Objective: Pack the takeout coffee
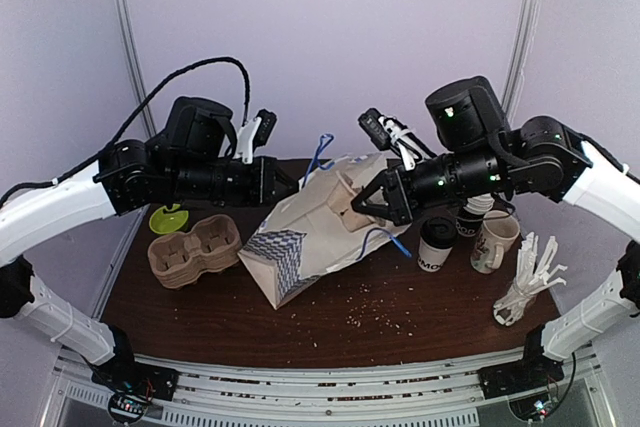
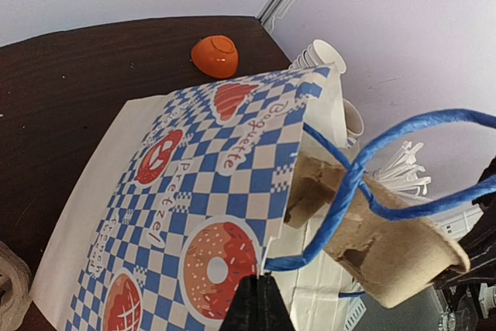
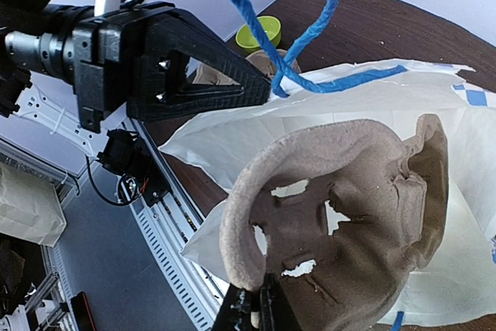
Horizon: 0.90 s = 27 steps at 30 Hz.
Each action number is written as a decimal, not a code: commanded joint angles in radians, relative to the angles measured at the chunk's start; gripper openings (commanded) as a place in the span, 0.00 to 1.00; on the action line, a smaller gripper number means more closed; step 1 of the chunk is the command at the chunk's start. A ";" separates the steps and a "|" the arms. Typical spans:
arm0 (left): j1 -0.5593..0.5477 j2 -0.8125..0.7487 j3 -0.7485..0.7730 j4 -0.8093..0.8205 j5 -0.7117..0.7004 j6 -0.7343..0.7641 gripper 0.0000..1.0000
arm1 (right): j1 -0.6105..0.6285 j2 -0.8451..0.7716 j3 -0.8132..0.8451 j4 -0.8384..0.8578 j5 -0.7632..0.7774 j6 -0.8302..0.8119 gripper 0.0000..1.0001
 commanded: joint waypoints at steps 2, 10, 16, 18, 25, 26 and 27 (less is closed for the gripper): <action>-0.008 -0.025 -0.011 0.091 0.022 -0.012 0.00 | -0.015 0.062 -0.026 0.068 0.010 0.000 0.00; -0.008 -0.020 -0.015 0.114 0.031 -0.019 0.00 | -0.018 0.163 -0.044 0.118 0.162 0.019 0.00; -0.008 -0.020 -0.032 0.140 0.020 -0.036 0.00 | -0.016 0.229 -0.087 0.200 0.266 0.034 0.00; -0.008 -0.020 -0.045 0.159 0.015 -0.052 0.00 | -0.017 0.247 -0.112 0.239 0.281 0.036 0.00; -0.008 -0.003 -0.073 0.206 0.007 -0.107 0.00 | -0.017 0.323 -0.151 0.318 0.286 0.040 0.00; -0.008 0.002 -0.073 0.208 0.009 -0.110 0.00 | -0.017 0.336 -0.151 0.323 0.278 0.042 0.00; -0.008 0.004 -0.072 0.211 0.009 -0.111 0.00 | -0.018 0.347 -0.151 0.329 0.267 0.045 0.00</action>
